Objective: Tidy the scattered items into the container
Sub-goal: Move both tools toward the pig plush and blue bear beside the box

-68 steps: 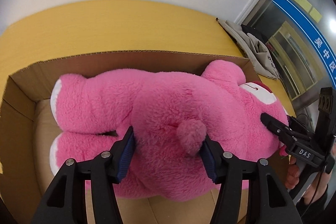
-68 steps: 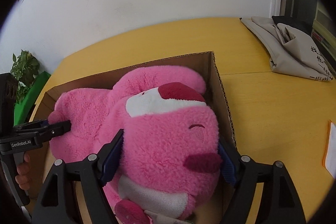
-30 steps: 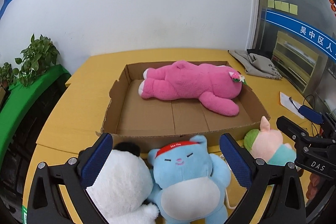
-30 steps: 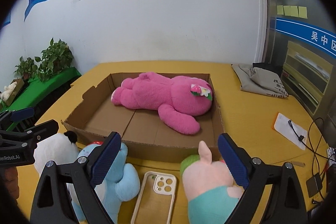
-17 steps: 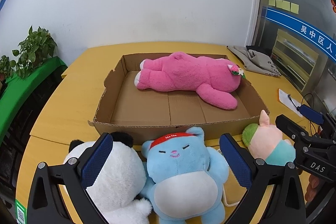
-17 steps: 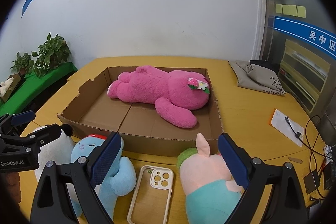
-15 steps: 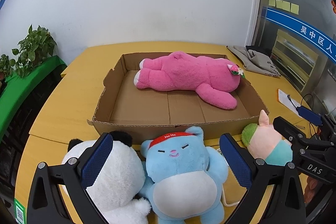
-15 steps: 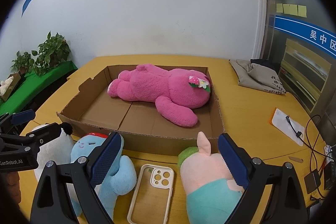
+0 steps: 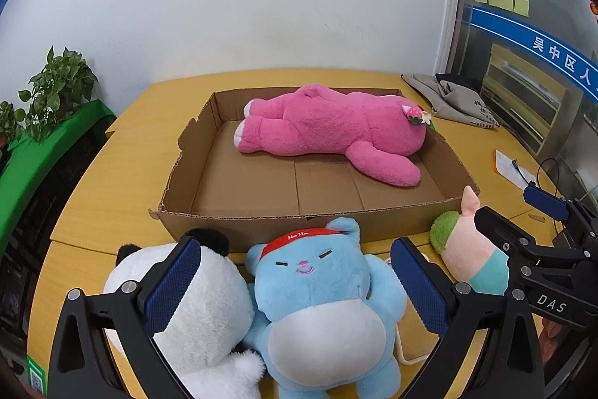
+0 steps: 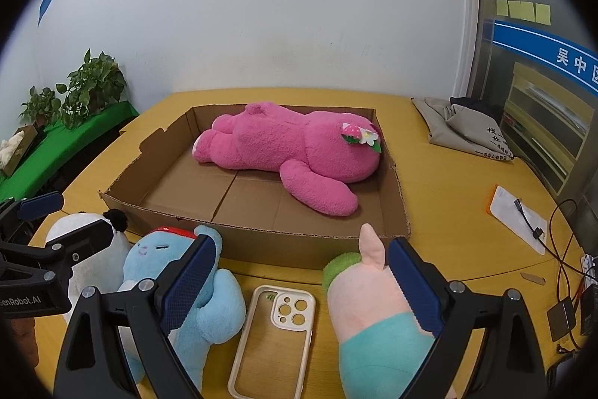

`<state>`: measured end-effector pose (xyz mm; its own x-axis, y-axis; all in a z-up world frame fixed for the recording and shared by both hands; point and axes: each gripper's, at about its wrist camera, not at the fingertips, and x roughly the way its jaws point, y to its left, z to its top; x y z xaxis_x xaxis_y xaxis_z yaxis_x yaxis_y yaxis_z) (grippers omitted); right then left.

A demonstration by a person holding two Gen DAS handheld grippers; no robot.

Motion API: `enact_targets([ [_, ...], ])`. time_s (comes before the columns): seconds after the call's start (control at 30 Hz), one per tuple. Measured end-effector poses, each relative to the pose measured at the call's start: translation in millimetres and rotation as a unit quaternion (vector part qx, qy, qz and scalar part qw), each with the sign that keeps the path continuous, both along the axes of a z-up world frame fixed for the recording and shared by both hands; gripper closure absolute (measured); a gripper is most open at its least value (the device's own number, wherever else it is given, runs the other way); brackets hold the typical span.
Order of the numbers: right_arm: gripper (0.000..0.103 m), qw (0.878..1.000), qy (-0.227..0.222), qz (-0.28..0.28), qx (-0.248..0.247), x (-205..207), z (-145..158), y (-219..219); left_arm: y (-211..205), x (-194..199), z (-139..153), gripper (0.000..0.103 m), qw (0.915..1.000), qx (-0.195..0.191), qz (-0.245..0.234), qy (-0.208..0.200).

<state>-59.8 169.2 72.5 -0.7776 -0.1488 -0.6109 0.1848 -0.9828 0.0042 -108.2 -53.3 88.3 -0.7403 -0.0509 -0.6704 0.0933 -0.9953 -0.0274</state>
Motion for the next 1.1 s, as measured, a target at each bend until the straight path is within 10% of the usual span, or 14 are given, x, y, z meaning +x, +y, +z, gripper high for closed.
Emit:
enact_targets([
  [1.1, 0.009, 1.000, -0.015, -0.005, 0.001, -1.5, -10.9, 4.4, 9.5, -6.6, -16.1, 0.000, 0.9994, 0.013, -0.023, -0.024],
])
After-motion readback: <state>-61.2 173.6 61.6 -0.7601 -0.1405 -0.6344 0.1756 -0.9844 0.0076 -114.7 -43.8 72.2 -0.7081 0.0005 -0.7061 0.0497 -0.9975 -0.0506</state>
